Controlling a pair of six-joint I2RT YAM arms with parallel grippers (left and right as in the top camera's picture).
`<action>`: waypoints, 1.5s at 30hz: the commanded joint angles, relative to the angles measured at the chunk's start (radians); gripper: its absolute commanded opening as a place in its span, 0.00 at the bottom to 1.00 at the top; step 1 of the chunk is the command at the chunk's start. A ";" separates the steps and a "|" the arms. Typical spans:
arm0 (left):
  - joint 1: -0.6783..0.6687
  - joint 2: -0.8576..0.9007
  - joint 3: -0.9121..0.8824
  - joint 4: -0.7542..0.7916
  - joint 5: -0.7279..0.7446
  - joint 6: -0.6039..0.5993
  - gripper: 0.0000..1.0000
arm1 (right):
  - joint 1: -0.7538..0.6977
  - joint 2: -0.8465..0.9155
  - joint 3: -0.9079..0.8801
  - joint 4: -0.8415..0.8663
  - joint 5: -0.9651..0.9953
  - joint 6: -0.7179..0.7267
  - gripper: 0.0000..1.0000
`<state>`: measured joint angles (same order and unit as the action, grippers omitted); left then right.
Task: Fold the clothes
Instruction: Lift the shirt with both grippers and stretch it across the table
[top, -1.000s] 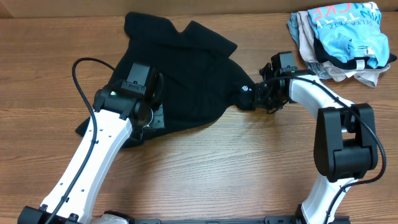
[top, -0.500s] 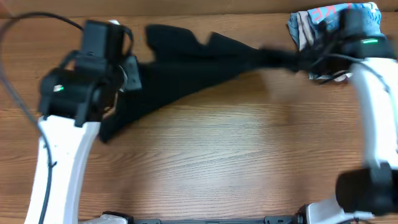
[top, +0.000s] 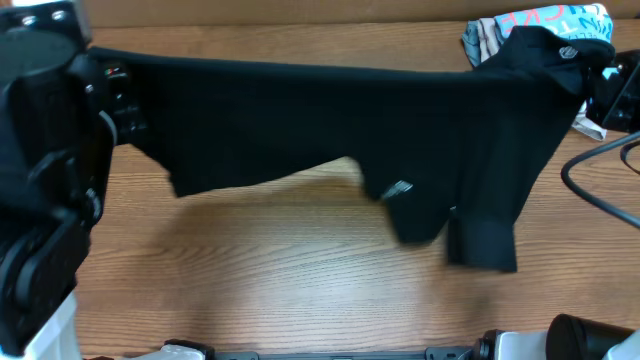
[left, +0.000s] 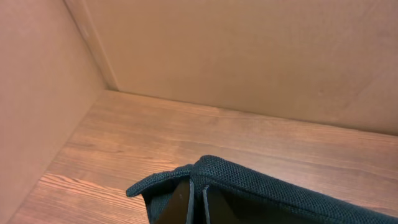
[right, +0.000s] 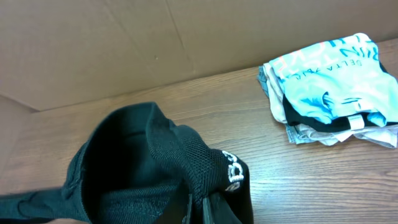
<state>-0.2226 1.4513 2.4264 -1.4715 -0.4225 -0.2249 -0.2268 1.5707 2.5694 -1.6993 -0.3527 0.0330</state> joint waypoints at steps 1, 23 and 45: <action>0.015 -0.014 0.032 -0.021 -0.101 0.027 0.04 | -0.017 -0.037 0.021 0.006 0.074 -0.011 0.04; 0.167 0.359 0.030 0.694 -0.056 0.186 0.04 | 0.047 0.285 -0.027 0.728 0.179 0.013 0.04; 0.199 0.632 0.030 0.114 0.159 0.065 0.04 | 0.115 0.507 -0.030 0.313 0.082 -0.079 0.04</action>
<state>-0.0589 2.0815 2.4458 -1.2858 -0.2646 -0.0841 -0.1108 2.0953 2.5248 -1.3434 -0.2749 -0.0174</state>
